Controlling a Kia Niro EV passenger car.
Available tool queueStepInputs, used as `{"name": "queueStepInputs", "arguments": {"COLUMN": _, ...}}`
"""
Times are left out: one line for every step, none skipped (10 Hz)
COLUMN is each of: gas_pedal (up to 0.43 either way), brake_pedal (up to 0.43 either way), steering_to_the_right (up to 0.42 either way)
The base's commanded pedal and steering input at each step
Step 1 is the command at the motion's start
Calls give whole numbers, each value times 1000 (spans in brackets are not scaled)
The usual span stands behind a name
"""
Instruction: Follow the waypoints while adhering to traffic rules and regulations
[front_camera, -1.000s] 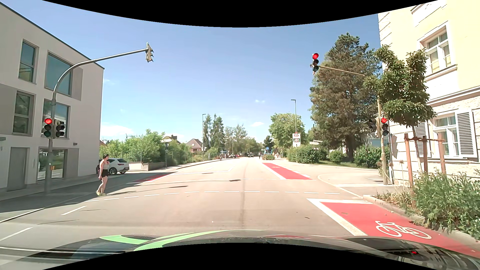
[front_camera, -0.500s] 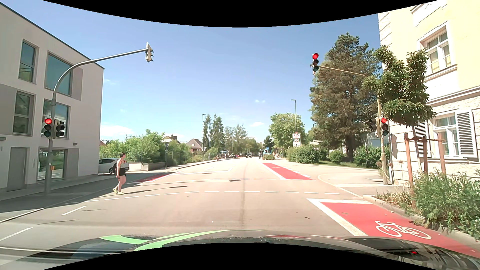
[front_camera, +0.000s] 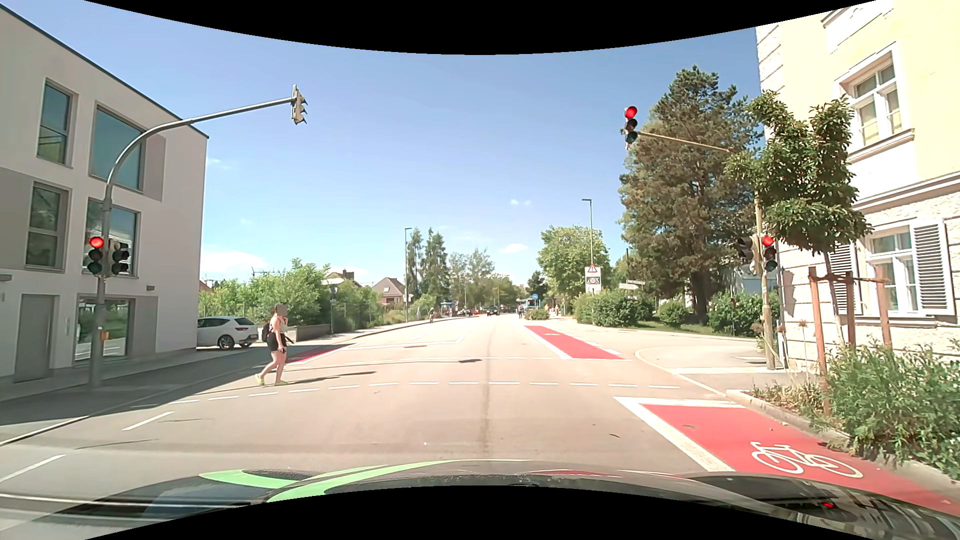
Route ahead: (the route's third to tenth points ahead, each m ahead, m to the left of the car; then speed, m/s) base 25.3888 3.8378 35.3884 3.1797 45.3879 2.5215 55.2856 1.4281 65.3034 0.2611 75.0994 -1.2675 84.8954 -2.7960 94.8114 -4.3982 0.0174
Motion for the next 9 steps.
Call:
{"name": "queueStepInputs", "arguments": {"gas_pedal": 0, "brake_pedal": 287, "steering_to_the_right": -7}}
{"name": "queueStepInputs", "arguments": {"gas_pedal": 0, "brake_pedal": 287, "steering_to_the_right": -7}}
{"name": "queueStepInputs", "arguments": {"gas_pedal": 0, "brake_pedal": 287, "steering_to_the_right": -8}}
{"name": "queueStepInputs", "arguments": {"gas_pedal": 0, "brake_pedal": 293, "steering_to_the_right": -8}}
{"name": "queueStepInputs", "arguments": {"gas_pedal": 0, "brake_pedal": 293, "steering_to_the_right": -7}}
{"name": "queueStepInputs", "arguments": {"gas_pedal": 0, "brake_pedal": 293, "steering_to_the_right": -7}}
{"name": "queueStepInputs", "arguments": {"gas_pedal": 0, "brake_pedal": 293, "steering_to_the_right": -8}}
{"name": "queueStepInputs", "arguments": {"gas_pedal": 0, "brake_pedal": 293, "steering_to_the_right": -8}}
{"name": "queueStepInputs", "arguments": {"gas_pedal": 0, "brake_pedal": 293, "steering_to_the_right": -8}}
